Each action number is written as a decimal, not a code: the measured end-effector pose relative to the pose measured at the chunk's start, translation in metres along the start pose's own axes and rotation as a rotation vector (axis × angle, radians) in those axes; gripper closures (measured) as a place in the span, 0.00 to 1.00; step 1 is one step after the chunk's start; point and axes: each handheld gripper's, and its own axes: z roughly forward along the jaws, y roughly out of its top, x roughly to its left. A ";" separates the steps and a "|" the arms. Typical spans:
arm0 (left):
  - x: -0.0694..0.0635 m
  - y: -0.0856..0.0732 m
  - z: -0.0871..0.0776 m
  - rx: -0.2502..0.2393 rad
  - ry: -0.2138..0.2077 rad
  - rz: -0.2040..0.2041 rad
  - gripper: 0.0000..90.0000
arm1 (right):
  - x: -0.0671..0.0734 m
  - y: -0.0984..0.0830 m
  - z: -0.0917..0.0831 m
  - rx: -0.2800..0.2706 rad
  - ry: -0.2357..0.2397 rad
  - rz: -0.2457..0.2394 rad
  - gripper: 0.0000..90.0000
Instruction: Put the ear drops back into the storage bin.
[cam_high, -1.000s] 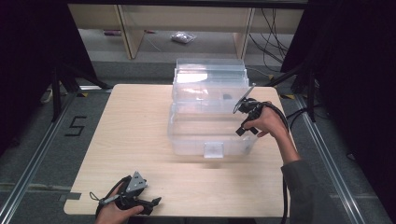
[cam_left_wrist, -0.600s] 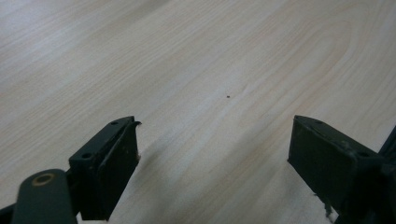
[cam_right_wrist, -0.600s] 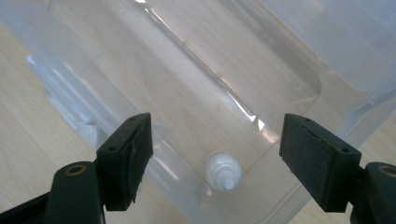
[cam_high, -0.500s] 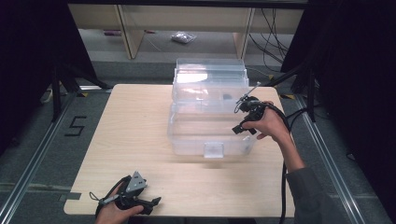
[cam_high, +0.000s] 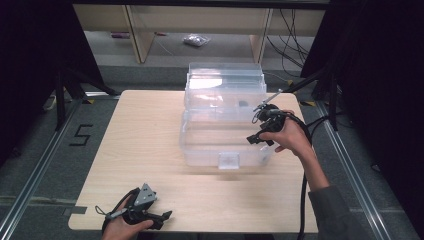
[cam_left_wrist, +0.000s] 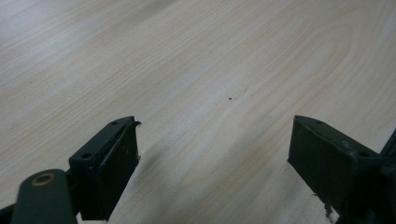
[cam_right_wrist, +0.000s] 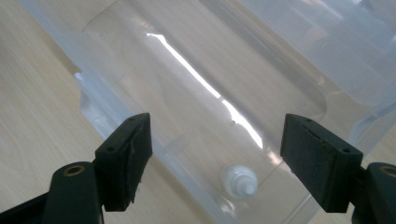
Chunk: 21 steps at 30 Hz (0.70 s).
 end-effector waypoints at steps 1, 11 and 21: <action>0.000 0.000 0.001 -0.007 0.009 -0.002 0.17 | 0.001 -0.001 0.000 0.001 0.007 0.014 0.29; -0.001 0.000 0.001 -0.014 0.008 -0.017 0.17 | 0.009 -0.015 -0.005 -0.057 0.019 0.016 0.28; 0.001 0.000 -0.001 0.002 0.013 0.013 0.17 | 0.021 -0.032 -0.007 -0.113 0.040 0.020 0.28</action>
